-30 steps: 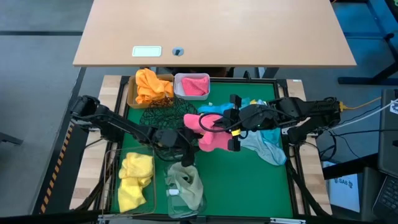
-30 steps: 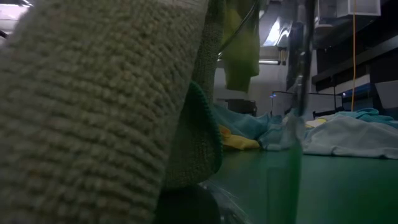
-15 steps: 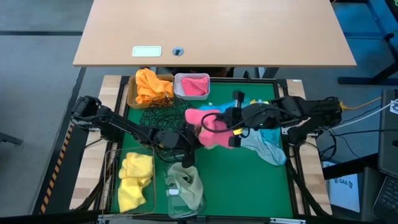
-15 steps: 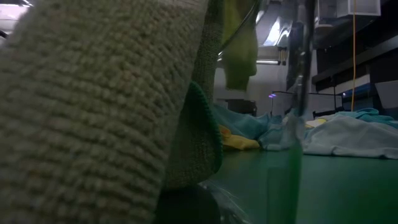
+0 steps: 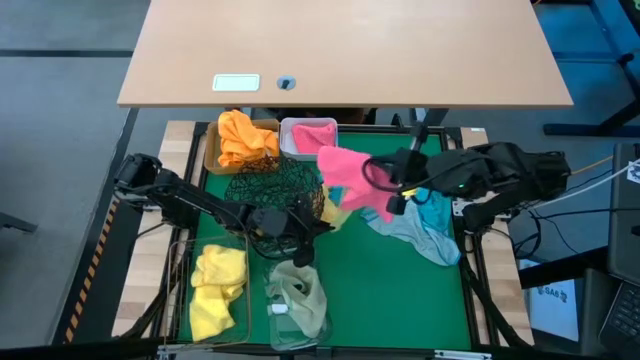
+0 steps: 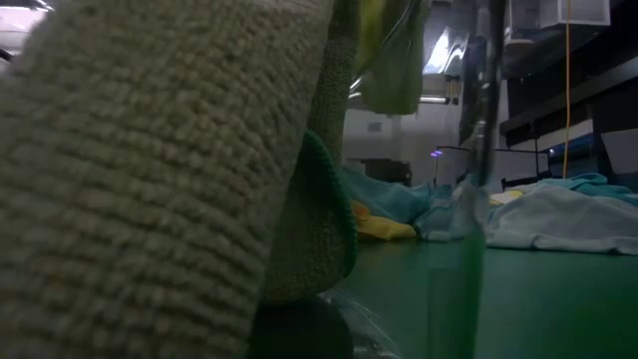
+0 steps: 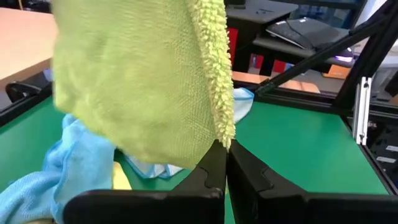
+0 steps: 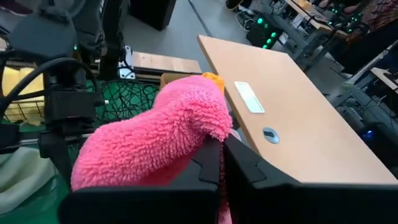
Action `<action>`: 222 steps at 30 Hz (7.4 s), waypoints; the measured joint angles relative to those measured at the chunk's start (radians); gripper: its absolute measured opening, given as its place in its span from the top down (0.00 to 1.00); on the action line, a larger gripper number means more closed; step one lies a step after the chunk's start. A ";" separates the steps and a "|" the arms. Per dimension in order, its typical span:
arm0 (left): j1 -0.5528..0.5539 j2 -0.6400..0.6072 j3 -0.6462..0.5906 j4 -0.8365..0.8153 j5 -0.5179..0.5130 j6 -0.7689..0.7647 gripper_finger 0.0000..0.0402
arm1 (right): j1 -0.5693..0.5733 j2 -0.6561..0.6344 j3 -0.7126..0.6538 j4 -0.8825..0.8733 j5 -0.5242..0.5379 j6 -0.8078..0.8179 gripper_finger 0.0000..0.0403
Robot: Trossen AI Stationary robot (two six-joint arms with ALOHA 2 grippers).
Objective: Sort microfiber towel by color & place in baskets
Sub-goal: Put the pink microfiber towel into the white bin, then put the light green microfiber towel into the transparent bin
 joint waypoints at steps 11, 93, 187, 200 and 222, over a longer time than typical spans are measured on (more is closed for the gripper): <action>0.003 0.004 -0.004 -0.032 0.013 0.000 1.00 | -0.002 -0.103 0.003 -0.096 -0.076 0.055 0.99; -0.039 0.003 -0.004 -0.096 0.101 -0.075 1.00 | -0.856 0.560 0.002 0.734 -1.133 -0.314 0.99; -0.047 -0.118 0.009 0.459 0.191 -0.127 1.00 | -0.864 -0.022 -0.076 -0.191 -1.085 -0.323 0.53; -0.112 -0.360 0.138 0.218 0.309 -0.215 1.00 | -0.864 -0.070 -0.307 -0.157 -1.085 -0.323 0.53; -0.298 -0.308 0.144 -0.251 0.143 -0.358 1.00 | -0.864 -0.070 -0.559 -0.031 -1.083 -0.324 0.53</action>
